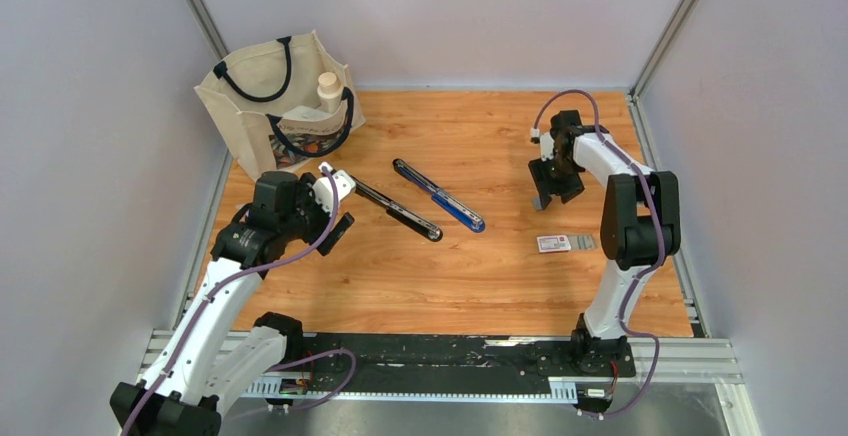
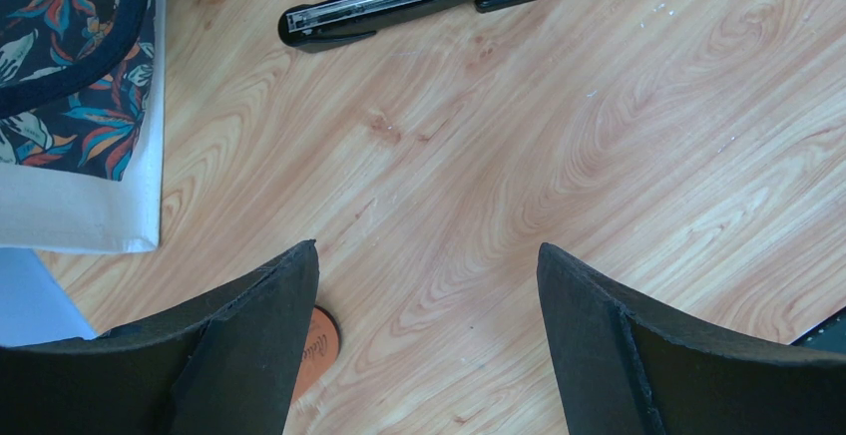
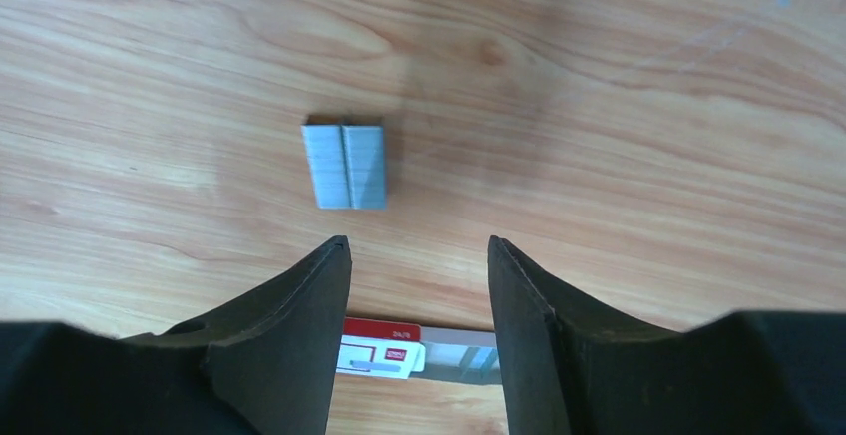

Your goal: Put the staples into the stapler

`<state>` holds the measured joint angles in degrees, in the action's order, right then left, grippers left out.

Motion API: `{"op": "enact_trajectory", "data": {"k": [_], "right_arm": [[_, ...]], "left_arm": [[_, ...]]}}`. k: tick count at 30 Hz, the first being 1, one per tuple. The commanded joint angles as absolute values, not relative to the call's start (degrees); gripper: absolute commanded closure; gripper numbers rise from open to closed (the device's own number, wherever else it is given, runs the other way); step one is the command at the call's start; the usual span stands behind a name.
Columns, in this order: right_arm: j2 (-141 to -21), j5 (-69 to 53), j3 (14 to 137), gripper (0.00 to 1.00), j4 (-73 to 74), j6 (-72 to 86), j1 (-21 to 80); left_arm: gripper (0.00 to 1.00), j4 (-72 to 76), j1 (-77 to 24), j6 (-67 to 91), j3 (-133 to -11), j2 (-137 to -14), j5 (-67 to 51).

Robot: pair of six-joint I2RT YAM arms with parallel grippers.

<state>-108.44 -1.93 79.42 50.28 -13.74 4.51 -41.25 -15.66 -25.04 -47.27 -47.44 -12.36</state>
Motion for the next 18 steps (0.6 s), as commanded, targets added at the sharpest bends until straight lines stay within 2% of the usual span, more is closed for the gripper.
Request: {"op": "enact_trajectory", "data": {"k": [1, 18], "right_arm": [[-108.63, 2.18, 78.31, 0.44, 51.5, -15.21, 2.46], [-113.2, 2.1, 77.87, 0.45, 50.1, -14.86, 4.04]], "left_arm": [[0.12, -39.73, -15.29, -25.84, -47.11, -47.64, -12.83], [0.12, -39.73, -15.38, -25.84, -47.11, -47.64, -13.09]]}}
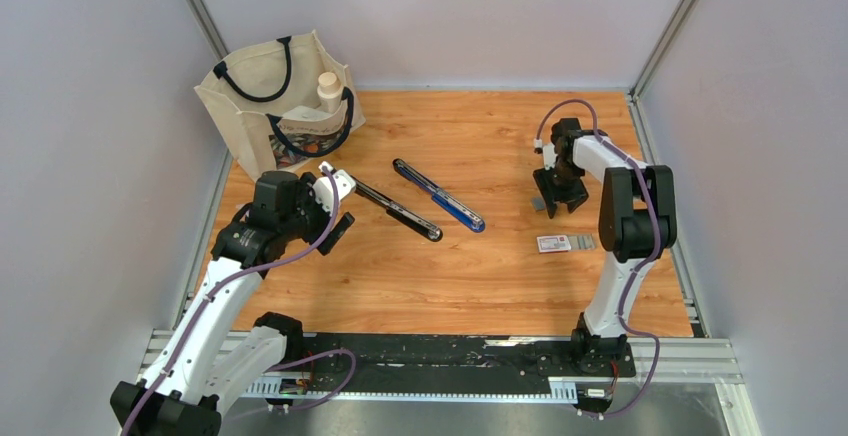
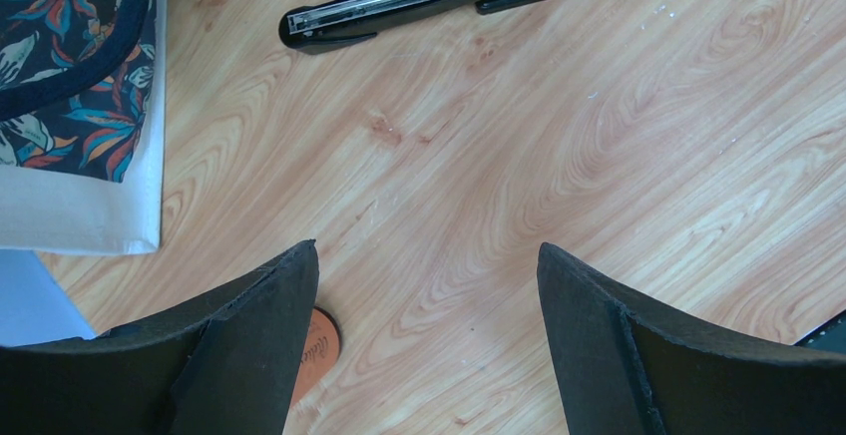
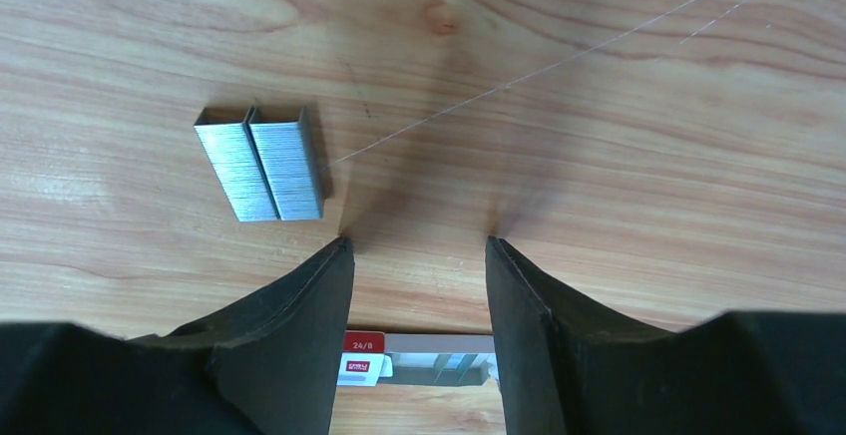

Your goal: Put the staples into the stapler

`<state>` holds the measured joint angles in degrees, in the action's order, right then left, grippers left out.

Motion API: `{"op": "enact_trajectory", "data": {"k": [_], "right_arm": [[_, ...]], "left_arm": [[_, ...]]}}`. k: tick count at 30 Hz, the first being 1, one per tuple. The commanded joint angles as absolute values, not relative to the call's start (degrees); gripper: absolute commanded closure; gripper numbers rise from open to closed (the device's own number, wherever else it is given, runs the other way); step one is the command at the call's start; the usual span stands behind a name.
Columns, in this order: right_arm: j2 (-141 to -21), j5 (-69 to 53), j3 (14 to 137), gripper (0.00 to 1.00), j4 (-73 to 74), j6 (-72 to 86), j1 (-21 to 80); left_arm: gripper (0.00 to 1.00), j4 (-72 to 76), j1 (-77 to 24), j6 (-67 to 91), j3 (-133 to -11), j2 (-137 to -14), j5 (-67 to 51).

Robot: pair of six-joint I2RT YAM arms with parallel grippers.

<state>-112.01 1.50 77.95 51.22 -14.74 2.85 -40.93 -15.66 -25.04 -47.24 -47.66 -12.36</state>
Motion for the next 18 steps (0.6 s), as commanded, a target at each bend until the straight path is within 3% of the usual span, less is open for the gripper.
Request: {"op": "enact_trajectory", "data": {"k": [1, 18], "right_arm": [[-113.38, 2.2, 77.78, 0.45, 49.75, -14.68, 4.13], [-113.91, 3.51, 81.21, 0.44, 44.91, -11.43, 5.01]], "left_arm": [[0.12, -39.73, -15.38, -25.84, -47.11, -47.64, -13.1], [0.11, -39.73, -15.29, -25.84, -47.2, -48.08, -13.01]]}}
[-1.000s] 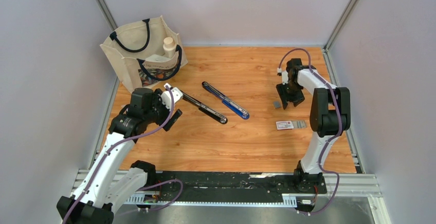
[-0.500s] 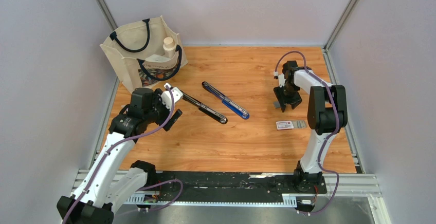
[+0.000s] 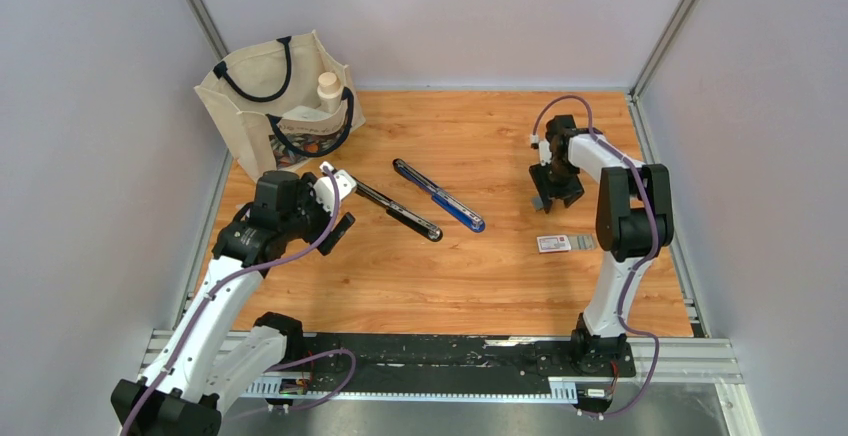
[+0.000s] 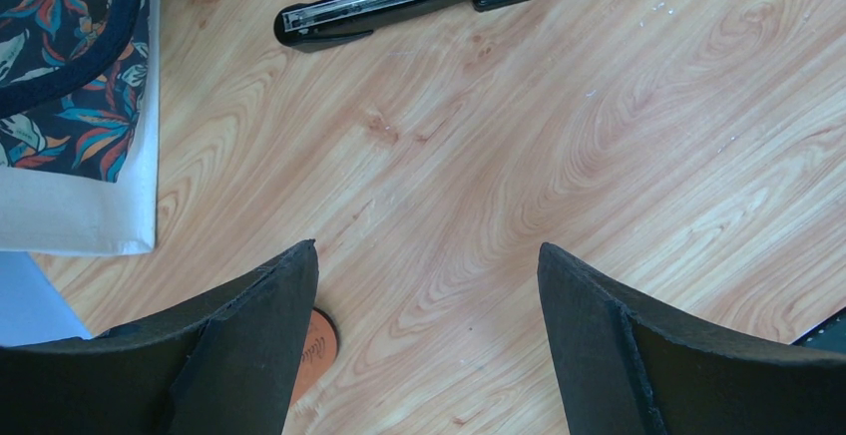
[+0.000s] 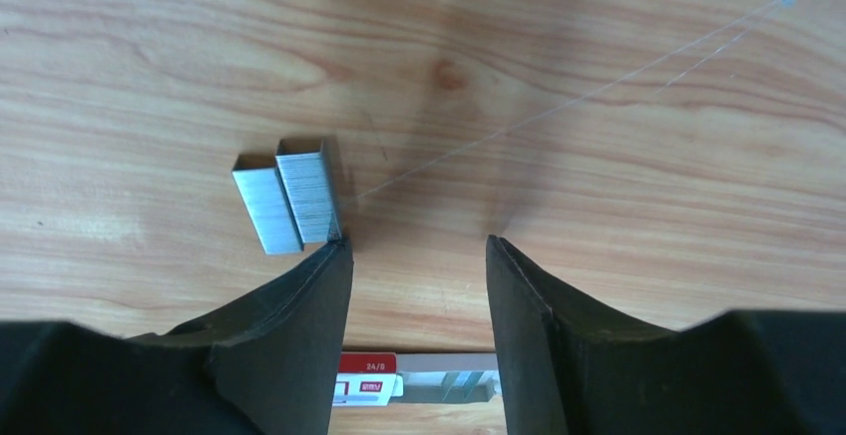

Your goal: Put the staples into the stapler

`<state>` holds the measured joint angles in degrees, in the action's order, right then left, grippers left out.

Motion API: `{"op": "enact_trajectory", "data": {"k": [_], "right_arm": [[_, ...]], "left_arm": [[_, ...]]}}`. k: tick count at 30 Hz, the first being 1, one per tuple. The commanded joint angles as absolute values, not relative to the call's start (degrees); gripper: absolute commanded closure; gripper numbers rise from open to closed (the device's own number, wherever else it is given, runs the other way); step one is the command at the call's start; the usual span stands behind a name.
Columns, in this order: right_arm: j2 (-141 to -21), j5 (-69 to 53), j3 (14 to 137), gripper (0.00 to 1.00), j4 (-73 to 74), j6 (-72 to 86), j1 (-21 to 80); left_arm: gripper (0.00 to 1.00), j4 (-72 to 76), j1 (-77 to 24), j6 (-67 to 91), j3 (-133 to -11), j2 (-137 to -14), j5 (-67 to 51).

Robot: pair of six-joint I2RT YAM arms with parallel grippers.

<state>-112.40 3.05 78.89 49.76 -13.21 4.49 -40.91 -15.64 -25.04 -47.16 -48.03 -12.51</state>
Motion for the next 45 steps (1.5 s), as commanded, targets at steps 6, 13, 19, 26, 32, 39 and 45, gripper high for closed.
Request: {"op": "enact_trajectory", "data": {"k": [6, 13, 19, 26, 32, 39, 45], "right_arm": [[-114.43, 5.27, 83.05, 0.44, 43.42, -10.9, 5.19], [-117.42, 4.4, 87.8, 0.44, 43.15, -10.55, 5.27], [-112.87, 2.29, 85.0, 0.46, 44.65, -10.11, 5.36], [-108.11, -7.99, 80.95, 0.48, 46.49, -8.26, 5.97], [-109.68, -7.56, 79.89, 0.49, 45.44, -8.26, 7.47], [-112.32, -5.8, 80.42, 0.56, 44.47, -9.23, 8.61], [-113.64, -4.84, 80.42, 0.6, 44.47, -10.19, 9.14]], "left_arm": [[0.11, -39.64, -15.38, -25.93, -47.02, -48.34, -13.01], [0.11, -39.73, -15.38, -25.84, -46.93, -48.25, -12.75], [0.11, -39.73, -15.29, -25.84, -46.85, -47.99, -12.66], [0.11, -39.46, -15.29, -25.84, -46.76, -48.16, -12.74], [0.11, -39.46, -15.29, -26.02, -46.58, -47.81, -12.48], [0.11, -39.29, -15.29, -26.02, -46.58, -47.9, -12.57], [0.11, -39.29, -15.38, -26.1, -46.41, -48.08, -12.83]]}}
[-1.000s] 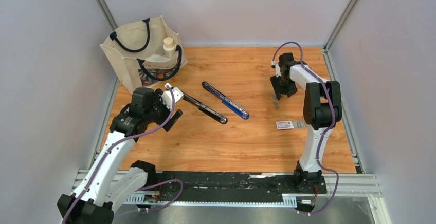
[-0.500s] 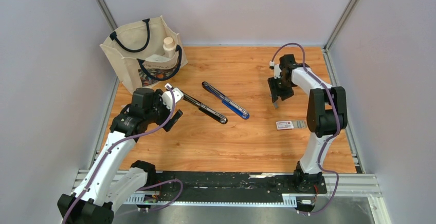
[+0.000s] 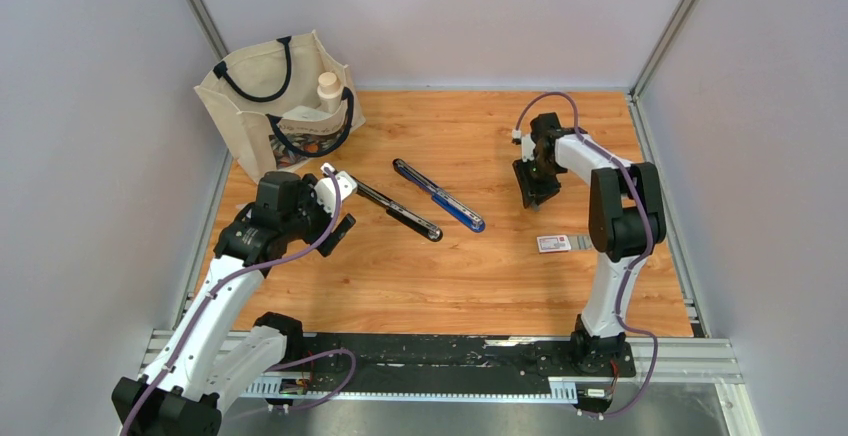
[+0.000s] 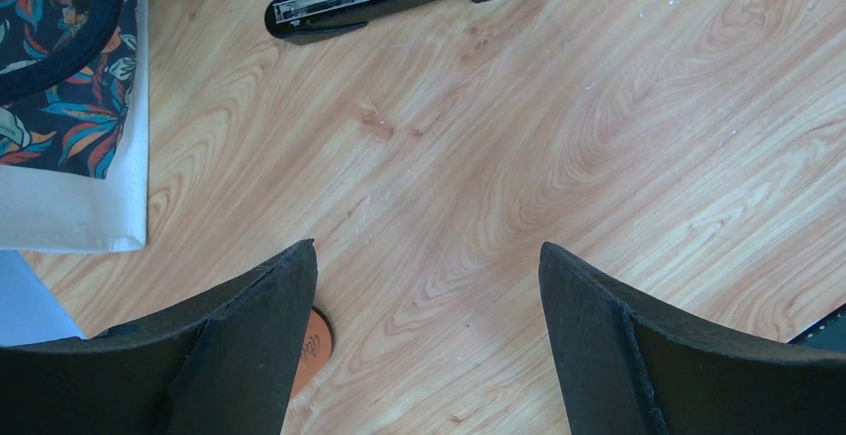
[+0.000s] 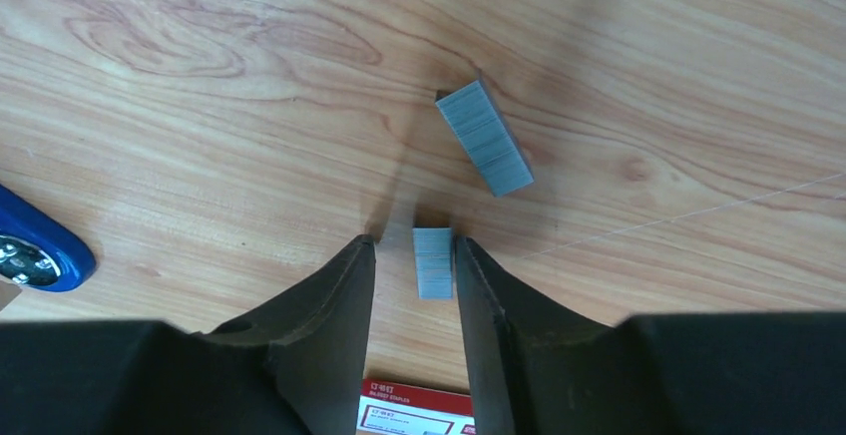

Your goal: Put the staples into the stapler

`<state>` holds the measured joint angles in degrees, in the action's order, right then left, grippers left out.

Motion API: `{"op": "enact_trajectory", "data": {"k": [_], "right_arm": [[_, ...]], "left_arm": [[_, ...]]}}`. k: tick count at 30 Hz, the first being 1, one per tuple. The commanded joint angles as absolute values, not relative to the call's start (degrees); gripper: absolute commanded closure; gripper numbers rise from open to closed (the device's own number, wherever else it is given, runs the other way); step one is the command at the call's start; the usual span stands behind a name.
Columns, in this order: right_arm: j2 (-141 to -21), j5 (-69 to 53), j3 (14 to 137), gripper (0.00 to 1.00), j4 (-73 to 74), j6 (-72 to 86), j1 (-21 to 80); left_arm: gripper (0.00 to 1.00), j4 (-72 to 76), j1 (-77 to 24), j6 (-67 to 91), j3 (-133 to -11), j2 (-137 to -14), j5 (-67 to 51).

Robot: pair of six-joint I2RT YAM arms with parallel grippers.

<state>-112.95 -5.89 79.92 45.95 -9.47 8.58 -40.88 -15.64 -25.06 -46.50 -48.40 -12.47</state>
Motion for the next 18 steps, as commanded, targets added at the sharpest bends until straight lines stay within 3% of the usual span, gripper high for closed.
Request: {"op": "enact_trajectory", "data": {"k": [1, 7, 13, 18], "right_arm": [[-113.73, -4.57, 80.33, 0.61, 44.47, -10.37, 9.23], [-113.64, -3.16, 79.98, 0.65, 44.03, -11.07, 9.4], [-113.82, -2.9, 79.98, 0.78, 44.12, -11.6, 9.4], [-113.21, -3.25, 80.07, 0.83, 44.12, -12.22, 9.67]], "left_arm": [[0.11, -39.29, -15.29, -26.1, -46.49, -47.99, -12.92], [0.11, -39.37, -15.38, -26.1, -46.41, -47.9, -12.92], [0.1, -39.37, -15.38, -26.1, -46.41, -47.9, -13.01], [0.1, -39.37, -15.29, -26.1, -46.41, -47.9, -13.01]]}}
